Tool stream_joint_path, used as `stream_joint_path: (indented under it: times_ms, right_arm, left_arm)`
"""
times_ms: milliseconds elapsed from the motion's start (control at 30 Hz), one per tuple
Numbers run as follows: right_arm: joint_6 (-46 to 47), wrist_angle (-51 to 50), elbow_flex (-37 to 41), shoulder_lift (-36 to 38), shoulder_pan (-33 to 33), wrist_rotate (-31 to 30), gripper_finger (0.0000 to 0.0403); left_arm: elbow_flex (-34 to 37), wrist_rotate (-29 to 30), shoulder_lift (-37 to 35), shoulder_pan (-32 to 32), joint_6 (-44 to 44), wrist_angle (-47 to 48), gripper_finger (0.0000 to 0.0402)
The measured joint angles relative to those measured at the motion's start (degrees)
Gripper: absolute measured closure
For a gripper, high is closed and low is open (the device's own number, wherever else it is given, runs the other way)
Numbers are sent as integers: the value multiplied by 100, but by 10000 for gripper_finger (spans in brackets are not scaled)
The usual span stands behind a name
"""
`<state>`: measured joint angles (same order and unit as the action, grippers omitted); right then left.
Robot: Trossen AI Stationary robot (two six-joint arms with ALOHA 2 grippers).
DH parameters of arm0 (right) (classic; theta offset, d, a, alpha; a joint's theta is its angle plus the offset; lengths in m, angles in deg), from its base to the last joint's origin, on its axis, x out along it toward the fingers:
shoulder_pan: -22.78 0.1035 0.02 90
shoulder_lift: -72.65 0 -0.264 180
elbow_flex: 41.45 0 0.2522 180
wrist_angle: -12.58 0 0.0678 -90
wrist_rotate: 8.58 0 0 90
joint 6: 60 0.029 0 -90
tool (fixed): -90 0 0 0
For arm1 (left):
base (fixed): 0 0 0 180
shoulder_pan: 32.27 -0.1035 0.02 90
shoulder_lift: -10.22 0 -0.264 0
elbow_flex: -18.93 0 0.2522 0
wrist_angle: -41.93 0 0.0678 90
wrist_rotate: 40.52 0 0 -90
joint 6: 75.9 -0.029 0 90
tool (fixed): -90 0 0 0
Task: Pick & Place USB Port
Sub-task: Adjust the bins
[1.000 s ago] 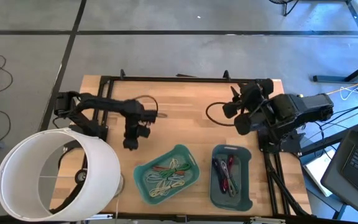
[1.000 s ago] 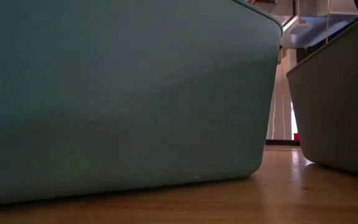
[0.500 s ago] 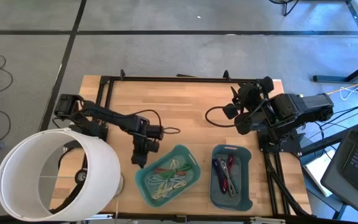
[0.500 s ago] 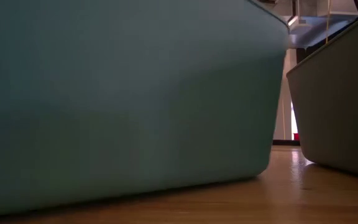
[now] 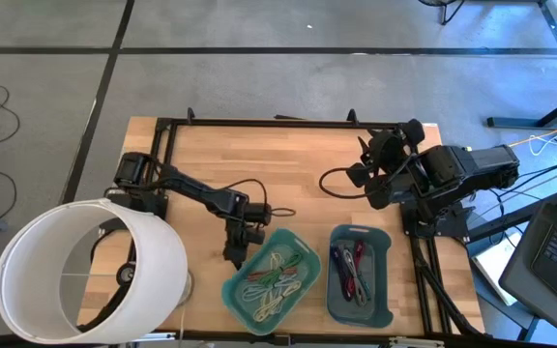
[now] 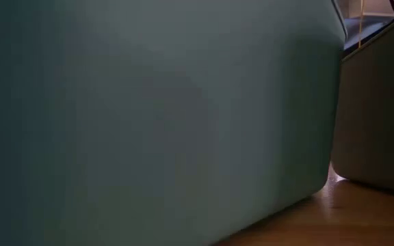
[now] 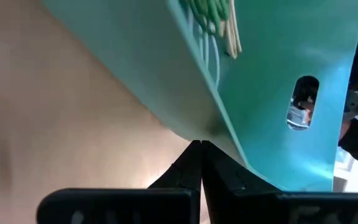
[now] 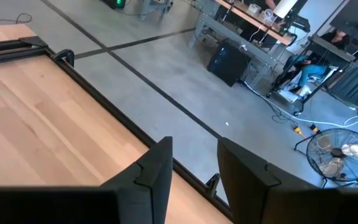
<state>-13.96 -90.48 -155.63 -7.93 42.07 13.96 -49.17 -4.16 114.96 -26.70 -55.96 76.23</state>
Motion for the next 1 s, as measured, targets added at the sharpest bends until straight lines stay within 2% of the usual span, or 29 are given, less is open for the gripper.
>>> stream_joint_path:
  times_ms: [167,333,500,633,700,867,1000]
  right_arm:
    - [20,11,0,16,-16,230,273]
    - [11,-74,57,140,-324,1604,273]
    - [234,-63,304,328,-630,2781,273]
    - [1008,-71,1120,716,-809,4131,281]
    - [1542,-53,1746,993,-800,4714,291]
    - [3332,-93,3157,1726,-403,5958,341]
    - [4543,-83,3750,2071,223,6651,394]
  left_arm:
    - [-270,336,-6,-276,-491,323,401]
    - [-310,1000,-378,-741,-1005,1202,400]
    - [-310,2047,-956,-1370,-1448,2015,400]
    - [-310,2946,-1497,-2002,-1615,2365,401]
    - [-310,3169,-1753,-2320,-1625,2340,400]
    - [-310,3539,-2240,-2955,-1815,2095,401]
    - [-310,3561,-2412,-3309,-1985,1692,400]
